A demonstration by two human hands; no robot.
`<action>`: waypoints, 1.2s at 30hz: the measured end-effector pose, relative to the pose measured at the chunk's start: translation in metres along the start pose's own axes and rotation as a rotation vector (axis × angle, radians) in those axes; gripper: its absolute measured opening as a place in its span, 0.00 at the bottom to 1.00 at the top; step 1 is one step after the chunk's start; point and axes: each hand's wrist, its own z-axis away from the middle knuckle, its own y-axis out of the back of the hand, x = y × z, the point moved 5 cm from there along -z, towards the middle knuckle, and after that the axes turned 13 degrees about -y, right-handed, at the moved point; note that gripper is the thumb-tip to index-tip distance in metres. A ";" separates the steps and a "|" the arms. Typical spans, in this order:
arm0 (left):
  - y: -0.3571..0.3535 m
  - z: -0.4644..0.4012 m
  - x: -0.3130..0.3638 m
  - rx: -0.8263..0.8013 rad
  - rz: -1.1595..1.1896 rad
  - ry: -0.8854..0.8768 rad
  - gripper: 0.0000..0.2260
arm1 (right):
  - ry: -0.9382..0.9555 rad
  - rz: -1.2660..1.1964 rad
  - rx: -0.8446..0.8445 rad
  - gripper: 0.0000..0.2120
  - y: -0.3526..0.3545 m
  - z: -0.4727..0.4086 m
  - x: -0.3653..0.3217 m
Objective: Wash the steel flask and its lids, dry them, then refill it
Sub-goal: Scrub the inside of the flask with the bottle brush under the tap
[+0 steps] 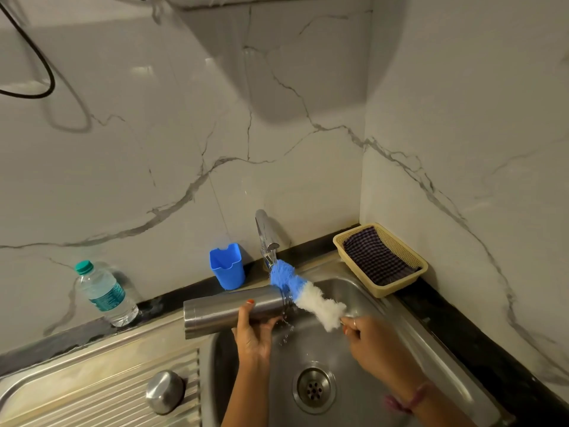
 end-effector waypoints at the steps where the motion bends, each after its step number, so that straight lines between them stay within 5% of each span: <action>1: 0.000 0.001 -0.001 -0.010 -0.001 0.002 0.34 | 0.000 0.010 0.000 0.16 -0.004 -0.004 -0.003; 5: 0.005 0.000 -0.002 0.008 -0.005 0.001 0.30 | 0.010 0.083 0.002 0.14 -0.006 -0.008 -0.009; 15: -0.002 0.003 0.001 0.021 0.024 0.045 0.39 | 0.011 0.178 0.081 0.14 0.011 -0.010 0.000; 21: -0.008 0.003 0.000 -0.012 0.011 0.007 0.27 | 0.063 0.185 0.084 0.15 0.013 -0.001 -0.008; 27: -0.011 0.005 0.005 -0.046 -0.031 0.001 0.36 | -0.035 0.162 0.046 0.13 0.026 -0.004 0.001; 36: -0.006 0.004 0.004 -0.010 -0.057 0.035 0.36 | -0.019 0.254 0.032 0.15 0.018 -0.009 0.002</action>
